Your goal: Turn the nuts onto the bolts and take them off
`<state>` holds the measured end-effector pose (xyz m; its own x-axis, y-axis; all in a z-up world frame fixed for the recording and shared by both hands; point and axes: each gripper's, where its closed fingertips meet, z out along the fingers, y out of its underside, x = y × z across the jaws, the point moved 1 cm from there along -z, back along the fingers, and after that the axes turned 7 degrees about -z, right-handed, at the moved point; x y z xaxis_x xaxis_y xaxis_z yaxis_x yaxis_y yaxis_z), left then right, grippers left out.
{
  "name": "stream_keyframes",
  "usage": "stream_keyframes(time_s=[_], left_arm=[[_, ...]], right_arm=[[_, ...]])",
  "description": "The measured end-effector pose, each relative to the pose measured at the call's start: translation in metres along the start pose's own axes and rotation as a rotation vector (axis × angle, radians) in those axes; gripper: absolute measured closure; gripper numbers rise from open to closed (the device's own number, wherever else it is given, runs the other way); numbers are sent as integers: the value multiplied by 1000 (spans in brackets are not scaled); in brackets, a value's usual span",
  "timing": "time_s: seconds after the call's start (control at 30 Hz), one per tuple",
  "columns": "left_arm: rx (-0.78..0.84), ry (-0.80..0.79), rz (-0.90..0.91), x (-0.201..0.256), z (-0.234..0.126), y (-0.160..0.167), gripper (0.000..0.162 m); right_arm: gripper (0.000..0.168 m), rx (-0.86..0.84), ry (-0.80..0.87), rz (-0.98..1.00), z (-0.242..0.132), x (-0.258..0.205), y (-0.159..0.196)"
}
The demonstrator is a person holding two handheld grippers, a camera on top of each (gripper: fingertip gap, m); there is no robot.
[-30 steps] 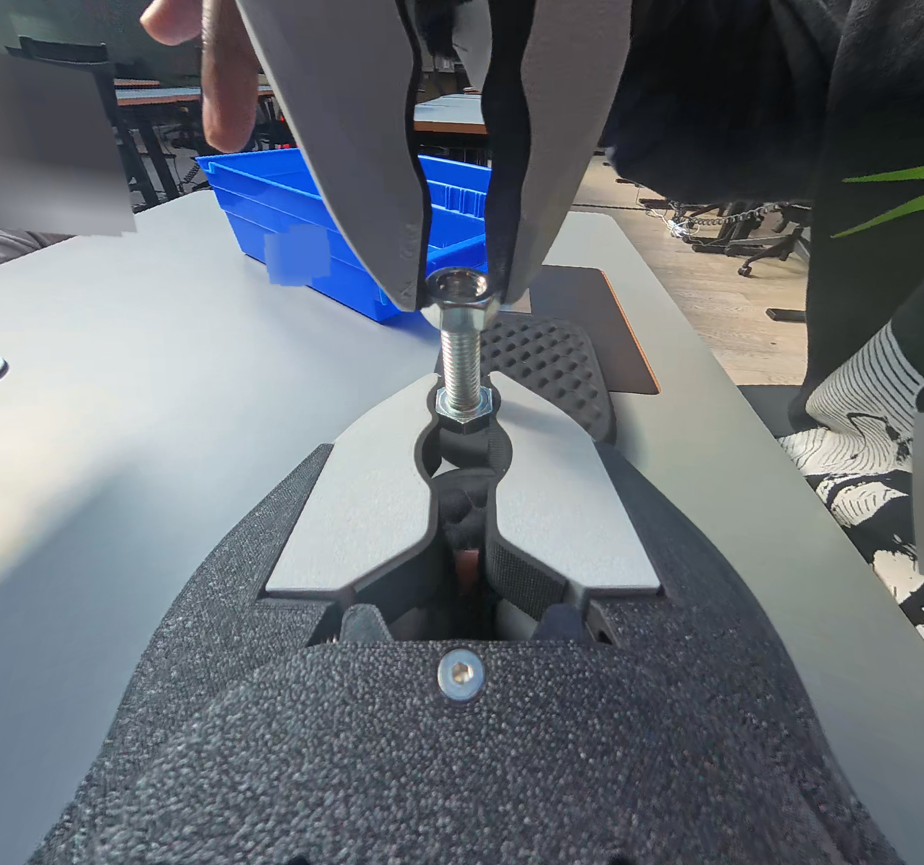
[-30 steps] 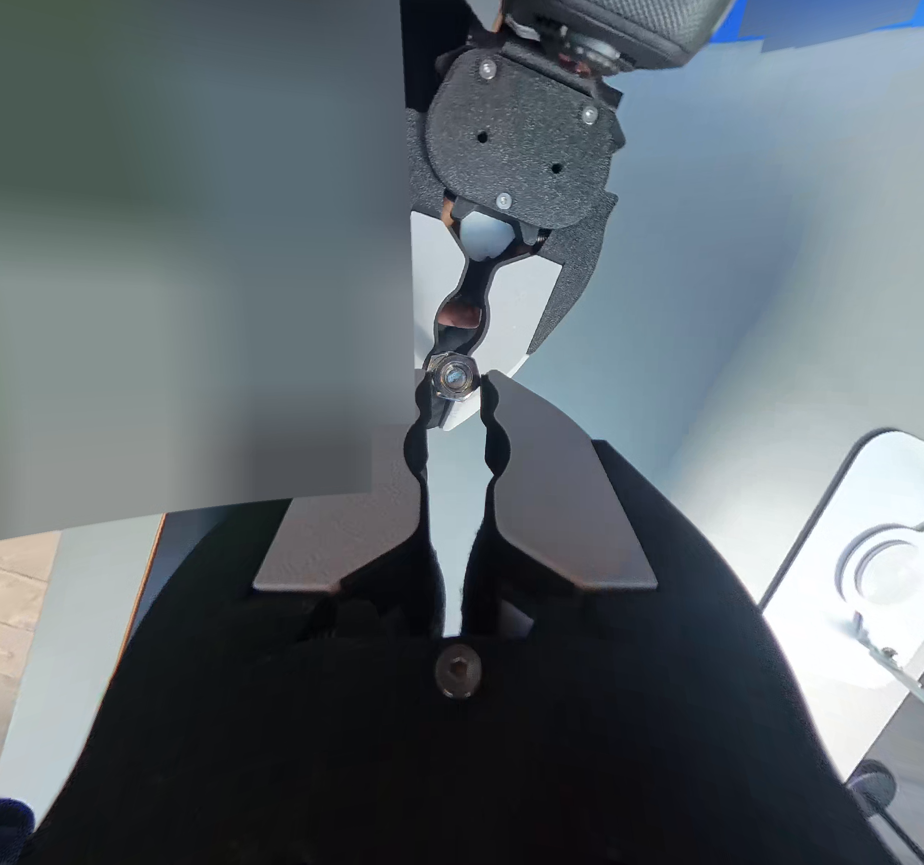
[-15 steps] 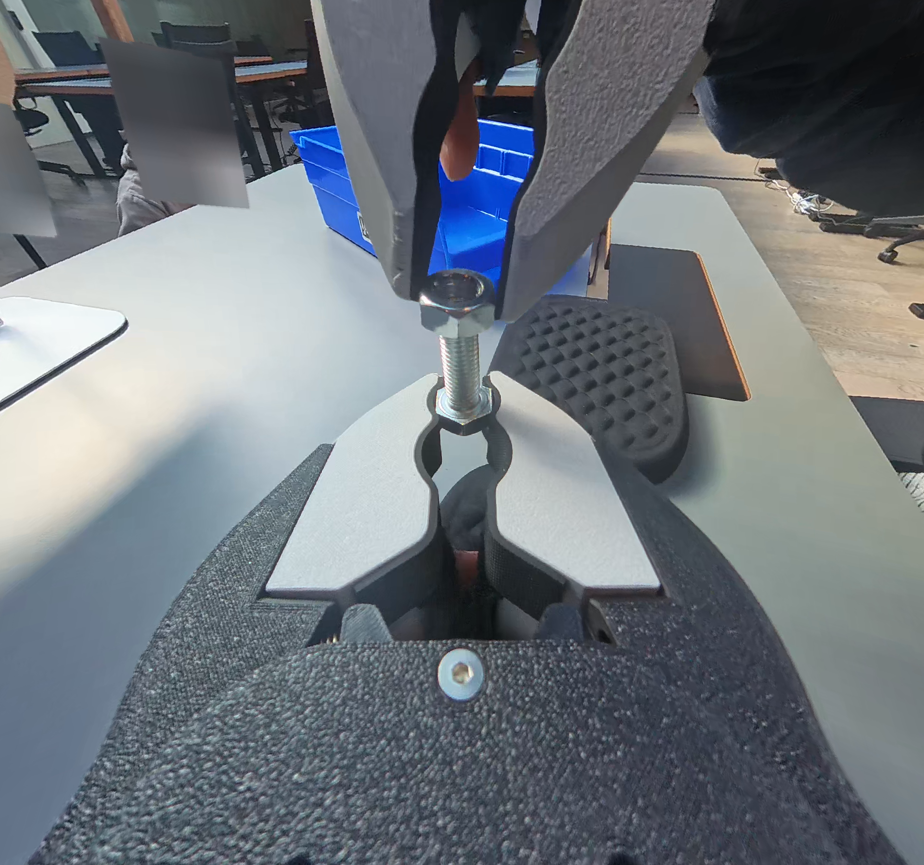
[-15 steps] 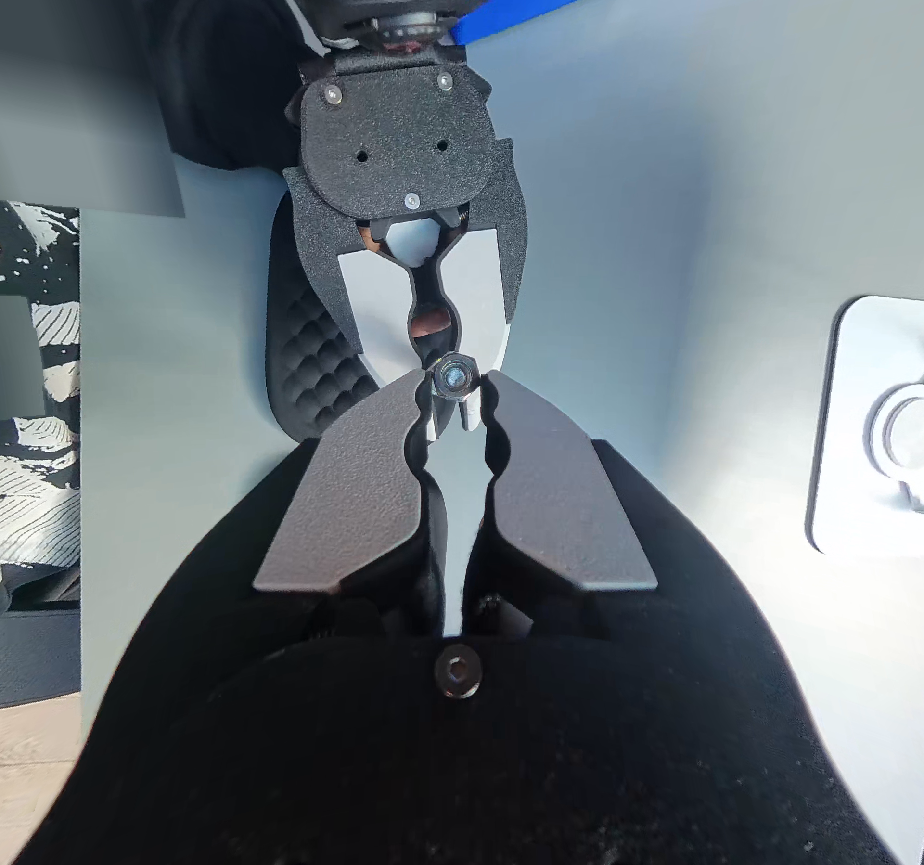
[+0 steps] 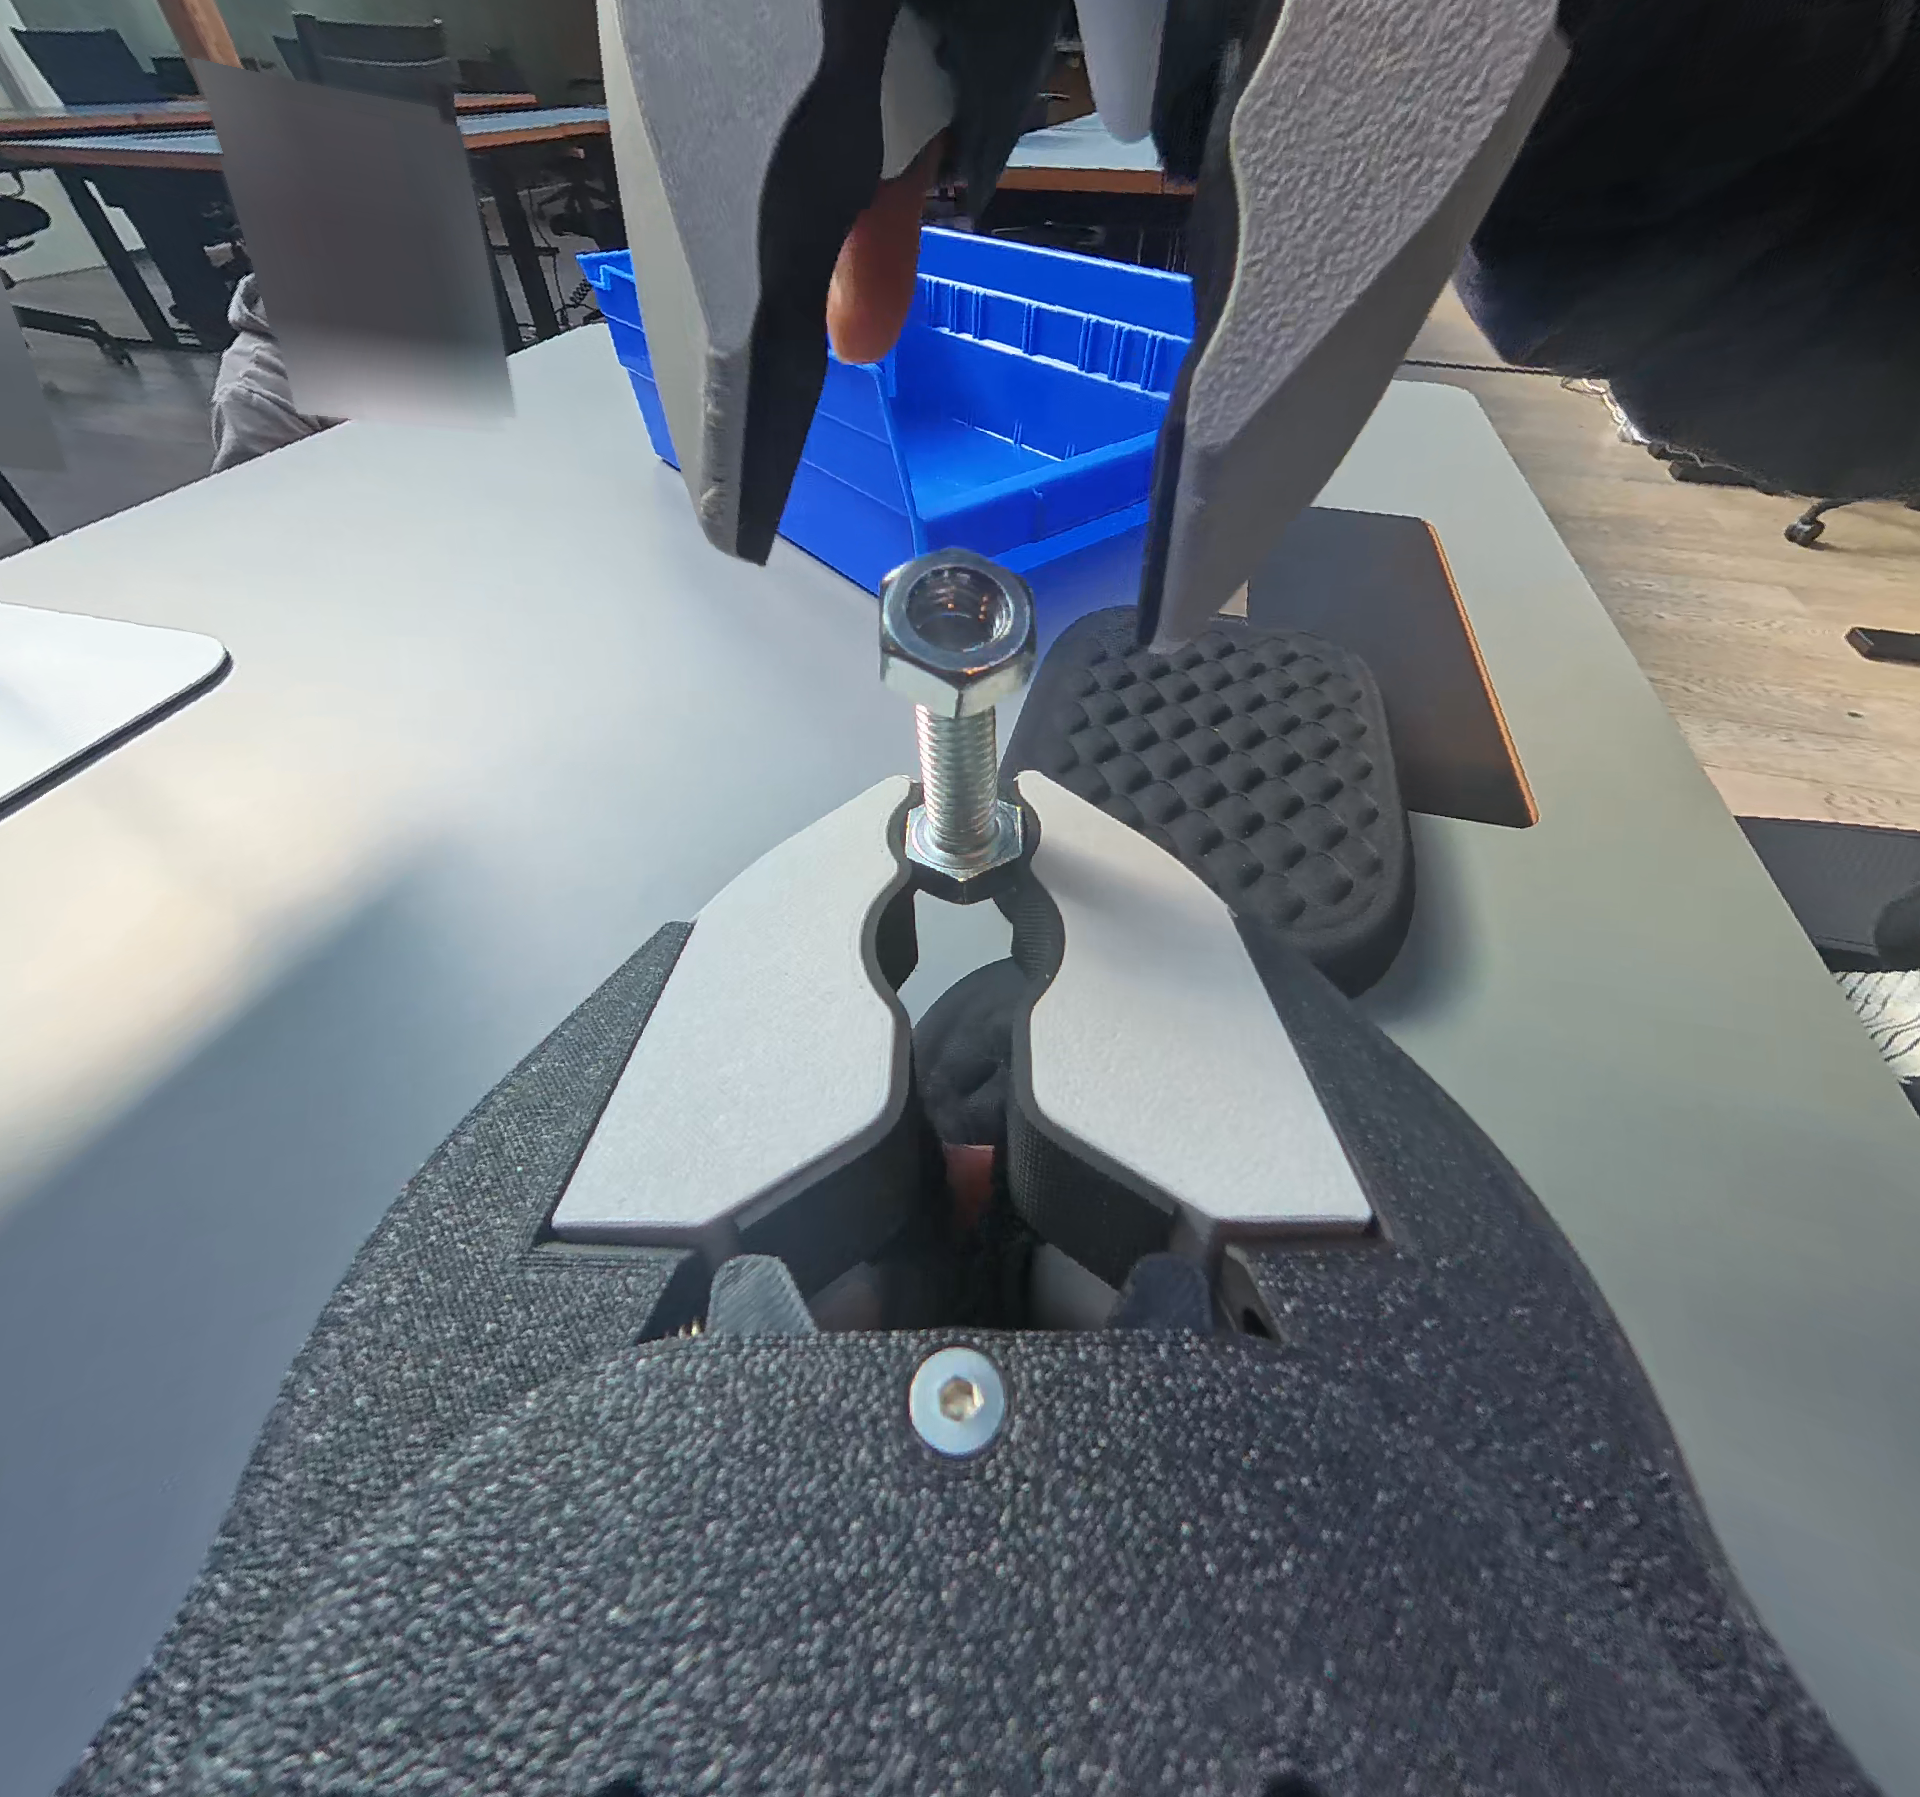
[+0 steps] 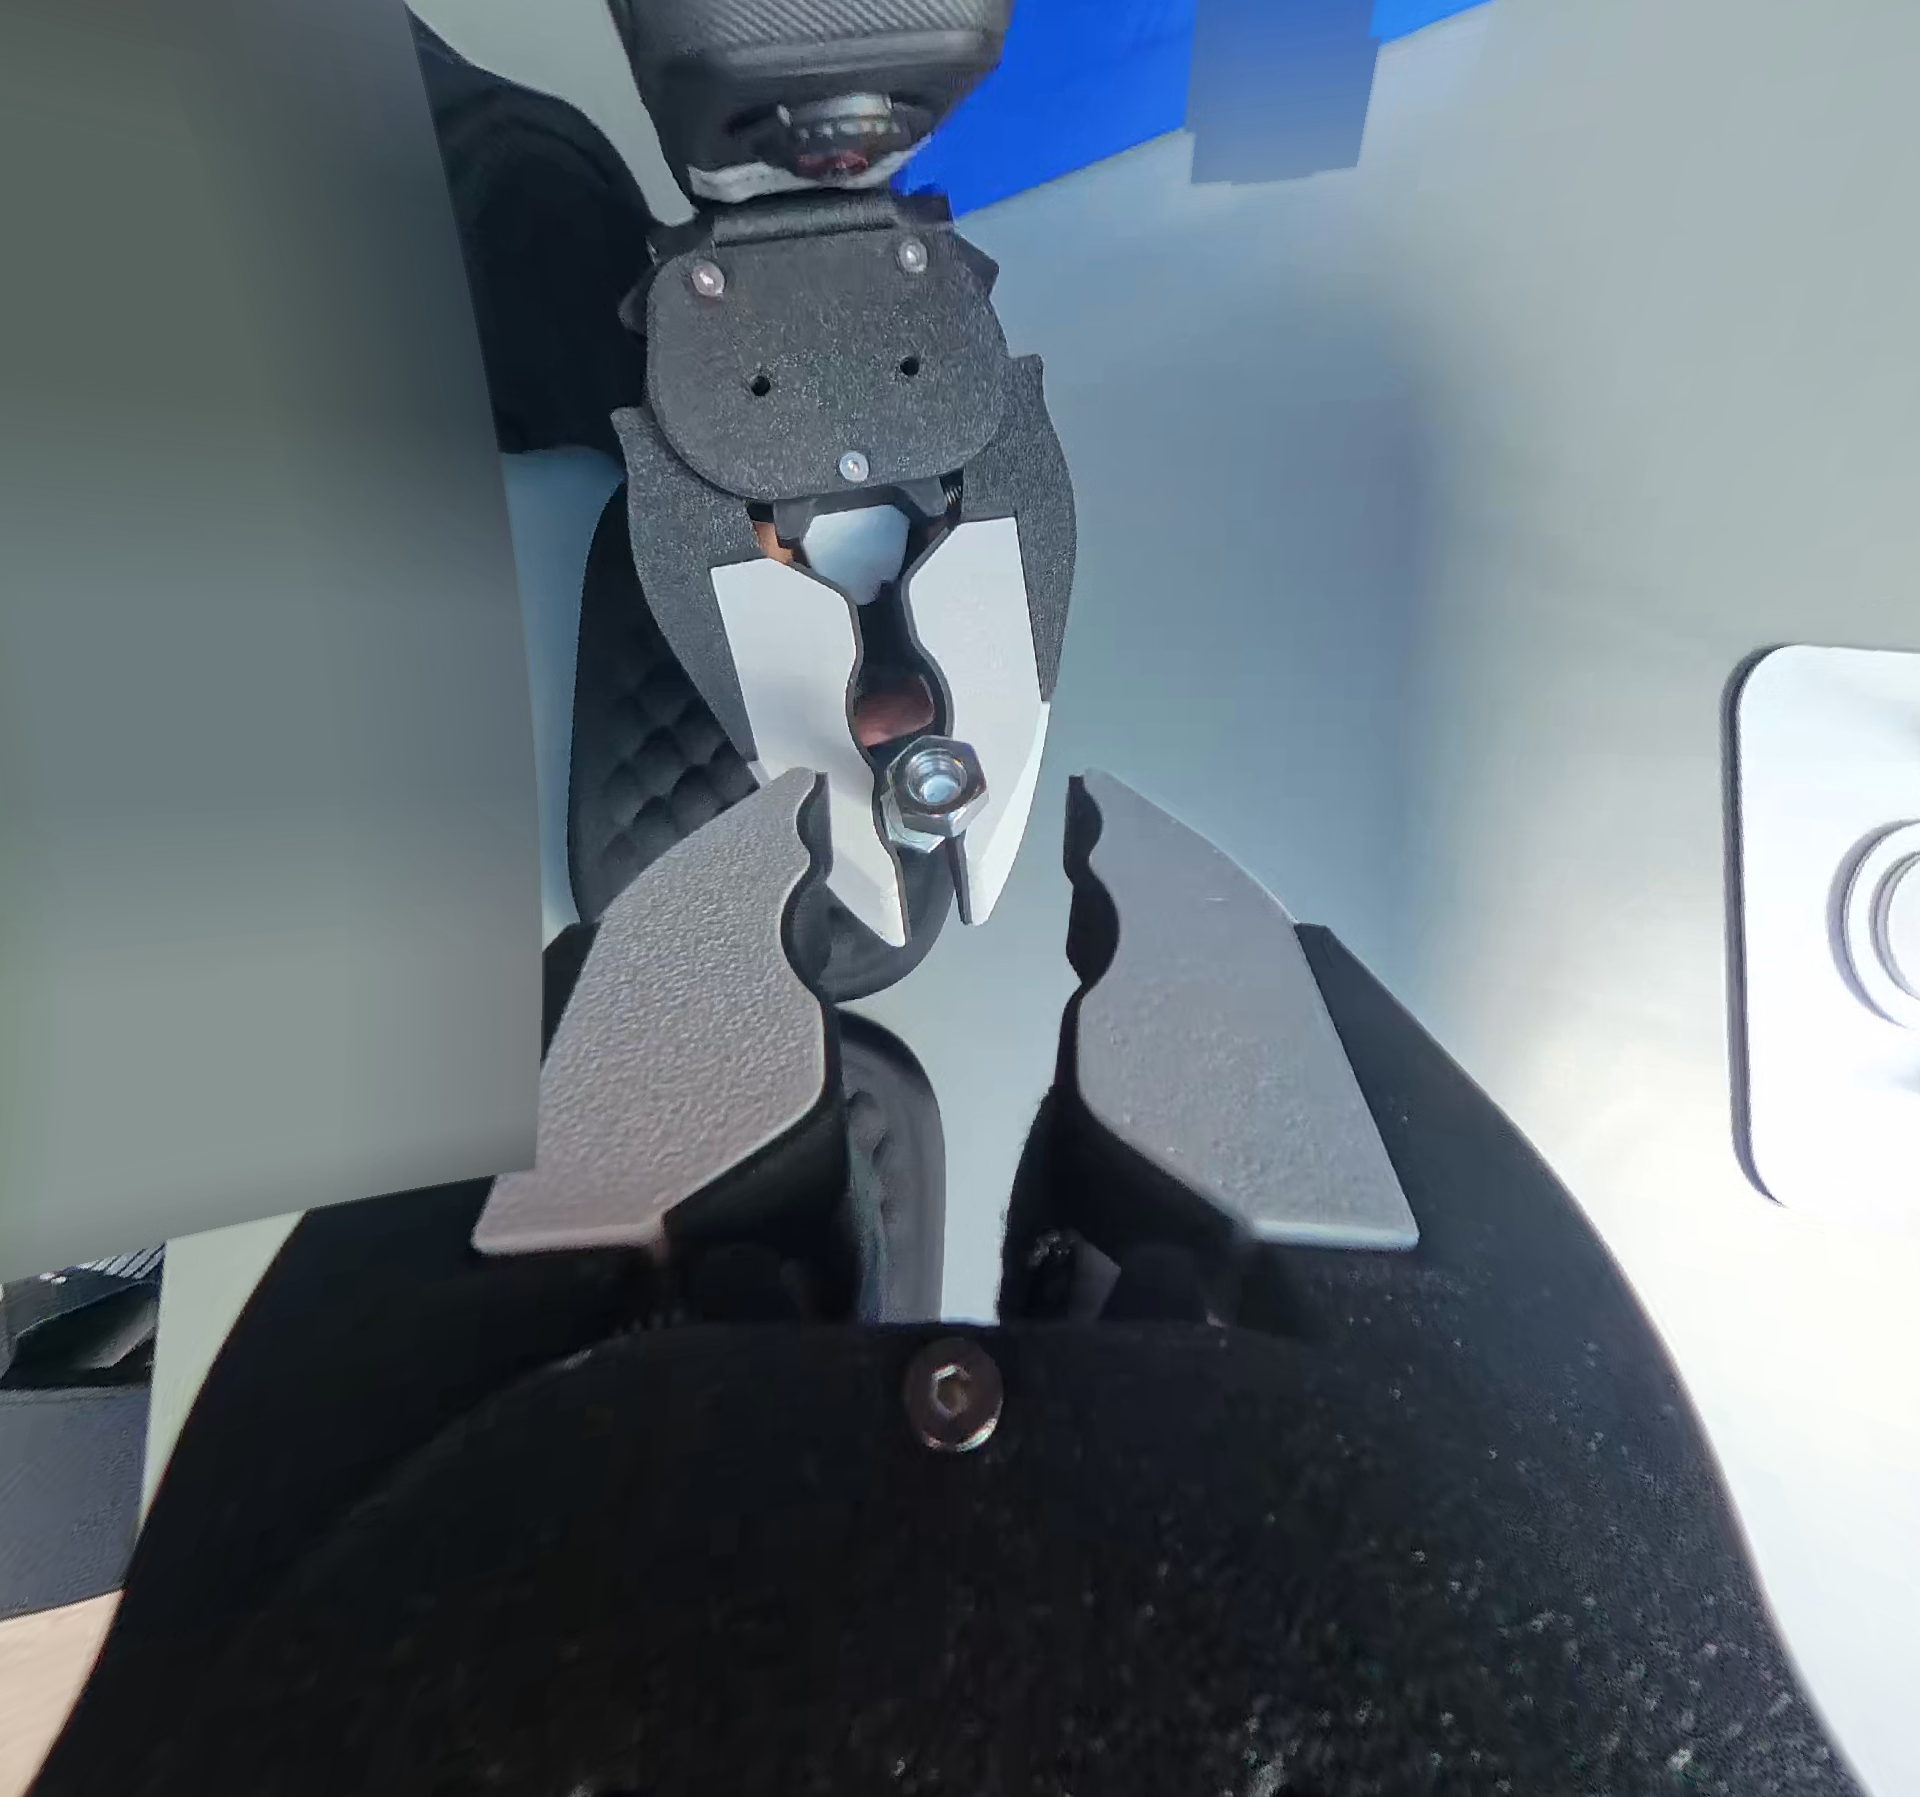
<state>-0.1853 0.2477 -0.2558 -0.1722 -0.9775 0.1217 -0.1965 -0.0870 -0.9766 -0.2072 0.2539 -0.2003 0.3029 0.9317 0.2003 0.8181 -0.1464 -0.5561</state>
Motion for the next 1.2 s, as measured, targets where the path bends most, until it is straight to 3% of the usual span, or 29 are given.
stream_keyframes(time_s=[0.1, 0.27, 0.37, 0.43, 0.73, 0.93, 1.2], left_arm=[[-4, 6, -1, 0, 0, 1, 149], [-1, 10, -3, 1, 0, 0, 149], [0, 13, -4, 1, 0, 0, 149], [1, 15, -3, 1, 0, 0, 149], [37, 92, -3, 9, -5, -4, 149], [-35, 66, 17, 8, 0, 4, 149], [-88, 111, 75, 18, 3, 11, 149]], right_arm=[[136, 99, 8, -100, 0, -4, -11], [135, 39, -5, -168, 9, -3, -7], [149, 45, -19, -154, 13, -2, -4], [151, 73, -18, -154, 13, -3, -4], [151, 365, 1, -212, 8, -8, -10], [151, 280, -69, -175, 10, -11, 0], [151, 214, -238, -349, 9, -25, 6]])
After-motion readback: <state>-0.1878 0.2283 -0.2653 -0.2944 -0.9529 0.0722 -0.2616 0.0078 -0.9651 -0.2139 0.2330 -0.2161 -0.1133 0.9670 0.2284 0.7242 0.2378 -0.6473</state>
